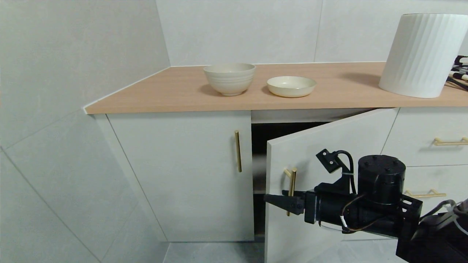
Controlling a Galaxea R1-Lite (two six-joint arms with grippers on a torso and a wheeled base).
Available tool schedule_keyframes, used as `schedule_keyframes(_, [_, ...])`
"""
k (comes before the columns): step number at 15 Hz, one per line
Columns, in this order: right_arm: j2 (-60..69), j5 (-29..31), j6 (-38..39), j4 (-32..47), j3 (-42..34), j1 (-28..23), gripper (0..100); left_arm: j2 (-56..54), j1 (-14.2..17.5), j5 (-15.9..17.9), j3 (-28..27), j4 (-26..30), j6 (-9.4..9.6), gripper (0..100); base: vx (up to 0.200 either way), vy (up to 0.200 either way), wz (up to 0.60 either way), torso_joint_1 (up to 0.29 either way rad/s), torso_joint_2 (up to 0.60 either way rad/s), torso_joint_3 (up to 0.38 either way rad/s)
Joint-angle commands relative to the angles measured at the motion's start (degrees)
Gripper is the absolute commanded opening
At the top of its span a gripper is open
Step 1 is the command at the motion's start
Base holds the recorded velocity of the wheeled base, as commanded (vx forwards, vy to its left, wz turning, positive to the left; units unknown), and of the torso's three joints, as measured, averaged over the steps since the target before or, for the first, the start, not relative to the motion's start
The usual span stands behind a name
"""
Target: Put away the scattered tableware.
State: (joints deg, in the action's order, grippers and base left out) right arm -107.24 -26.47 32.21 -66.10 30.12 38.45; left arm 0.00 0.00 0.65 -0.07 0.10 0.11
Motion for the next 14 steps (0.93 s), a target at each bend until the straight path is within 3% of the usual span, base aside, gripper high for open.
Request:
schedule_keyframes(1, [1.51, -0.25, 0.05, 0.0, -1.12, 0.05, 100, 0.0, 0.0, 0.06, 0.07, -0.01, 0.33, 100, 0.0, 0.0, 0.0, 0.0, 0.0, 0.0])
schedule_keyframes(4, [3.09, -0.25, 0.14, 0.0, -1.91, 0.93, 100, 0.0, 0.0, 0.23, 0.07, -0.1, 2.18, 100, 0.0, 0.0, 0.0, 0.0, 0.0, 0.0])
schedule_keyframes(5, [3.09, -0.25, 0.14, 0.0, -2.35, 1.19, 100, 0.18, 0.0, 2.08, -0.28, -0.19, 3.67, 100, 0.0, 0.0, 0.0, 0.0, 0.0, 0.0])
schedule_keyframes(6, [2.91, -0.25, 0.05, 0.0, -2.35, 1.72, 100, 1.23, -0.09, 4.63, -3.27, 0.34, 3.67, 100, 0.0, 0.0, 0.0, 0.0, 0.0, 0.0])
schedule_keyframes(9, [2.83, -0.25, 0.05, 0.0, -2.35, 2.16, 100, 16.35, -0.53, 12.98, -19.0, 4.65, 2.79, 100, 0.0, 0.0, 0.0, 0.0, 0.0, 0.0])
schedule_keyframes(12, [3.18, -0.25, 0.05, 0.0, -2.35, 2.16, 100, 39.02, -0.88, 22.56, -32.53, 3.95, 2.79, 100, 0.0, 0.0, 0.0, 0.0, 0.0, 0.0])
schedule_keyframes(14, [3.0, -0.25, 0.05, 0.0, -2.53, 2.86, 100, 48.87, -2.29, 25.63, -37.02, 1.57, 2.61, 100, 0.0, 0.0, 0.0, 0.0, 0.0, 0.0])
